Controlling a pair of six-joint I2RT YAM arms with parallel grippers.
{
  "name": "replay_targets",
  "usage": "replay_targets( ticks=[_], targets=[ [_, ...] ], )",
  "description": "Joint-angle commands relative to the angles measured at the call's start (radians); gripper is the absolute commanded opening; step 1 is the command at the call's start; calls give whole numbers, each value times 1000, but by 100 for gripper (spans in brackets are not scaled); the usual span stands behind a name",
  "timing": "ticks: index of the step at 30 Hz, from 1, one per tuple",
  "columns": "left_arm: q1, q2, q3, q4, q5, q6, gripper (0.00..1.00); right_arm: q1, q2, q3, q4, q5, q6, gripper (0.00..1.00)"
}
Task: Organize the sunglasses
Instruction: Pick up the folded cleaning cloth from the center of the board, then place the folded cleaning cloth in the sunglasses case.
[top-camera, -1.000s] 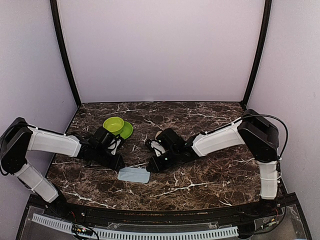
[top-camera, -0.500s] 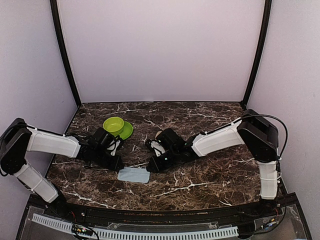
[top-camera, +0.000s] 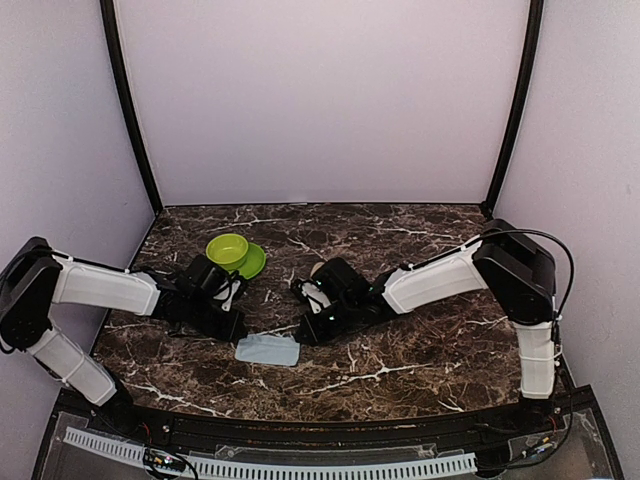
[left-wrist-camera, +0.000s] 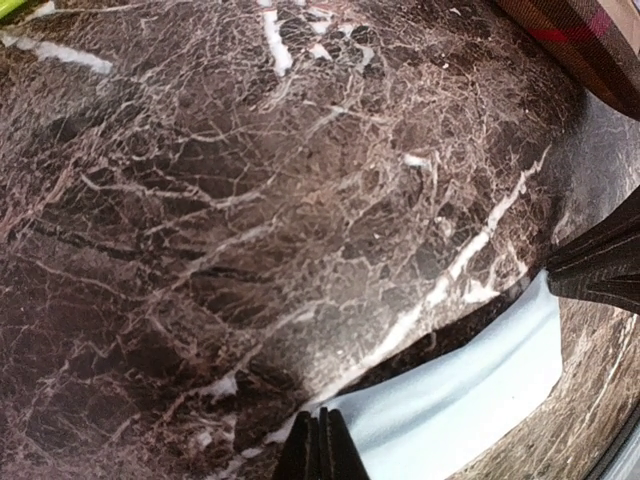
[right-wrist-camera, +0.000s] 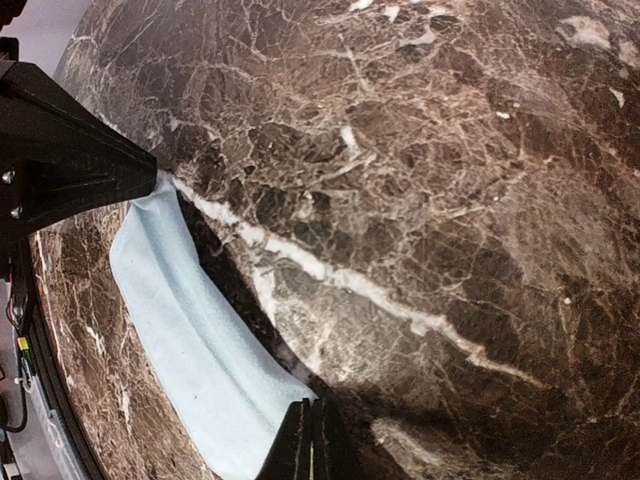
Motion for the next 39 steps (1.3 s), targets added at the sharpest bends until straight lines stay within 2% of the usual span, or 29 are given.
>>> replay_targets(
  ticks=[1, 12, 27, 39],
  targets=[
    [5, -53, -7, 14, 7, -9, 0, 6, 5, 16, 1, 22, -1, 3],
    [5, -115, -17, 47, -18, -2, 0, -2, -70, -16, 48, 29, -30, 0],
    [5, -59, -34, 138, -21, -15, 0, -16, -78, -49, 19, 66, -29, 0],
    [5, -41, 42, 188, 4, -10, 0, -35, -192, -80, -23, 125, -66, 0]
  ],
)
